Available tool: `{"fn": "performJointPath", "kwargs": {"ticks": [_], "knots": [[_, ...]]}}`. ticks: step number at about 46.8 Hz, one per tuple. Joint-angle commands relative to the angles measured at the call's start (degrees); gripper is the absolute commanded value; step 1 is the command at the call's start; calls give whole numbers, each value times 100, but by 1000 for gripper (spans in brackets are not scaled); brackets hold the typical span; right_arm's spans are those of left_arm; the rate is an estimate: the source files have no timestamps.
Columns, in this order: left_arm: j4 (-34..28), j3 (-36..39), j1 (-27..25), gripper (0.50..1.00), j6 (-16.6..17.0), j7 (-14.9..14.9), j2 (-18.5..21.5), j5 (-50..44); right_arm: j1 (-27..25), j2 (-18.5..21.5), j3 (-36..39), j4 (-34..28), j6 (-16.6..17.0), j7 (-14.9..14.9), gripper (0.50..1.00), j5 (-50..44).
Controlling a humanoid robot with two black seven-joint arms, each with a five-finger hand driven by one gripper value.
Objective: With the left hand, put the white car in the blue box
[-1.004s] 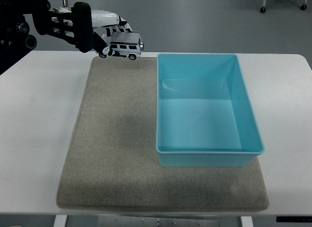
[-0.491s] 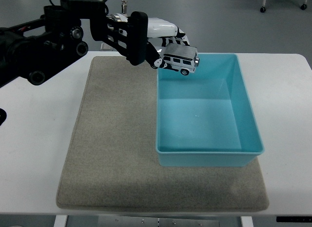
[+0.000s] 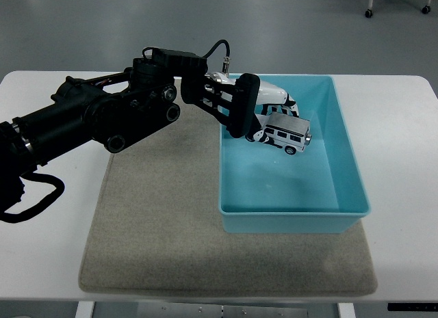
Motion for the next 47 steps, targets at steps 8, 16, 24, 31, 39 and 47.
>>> {"fn": "performJointPath", "kwargs": {"ticks": [8,16,24,31,39,47], "knots": [[-7,69,192,994,493,-5,-81,-122,1,0,0,0,7,0,936,-5],[-7,52,218,999,590,-5,-64,-315,1,0,0,0,7,0,936,4],[-7,-18,183,999,573,3,51,-1553,1,0,0,0,-1,0,936,4],[90,-97,86,999,555,21,419,-3047,1,0,0,0,-1,0,936,4],[222,-361,78,999,502,363,841,-4726,1,0,0,0,-1,0,936,-5],[336,-747,165,999,485,873,1228,-6545,1,0,0,0,8,0,936,-5]]}}
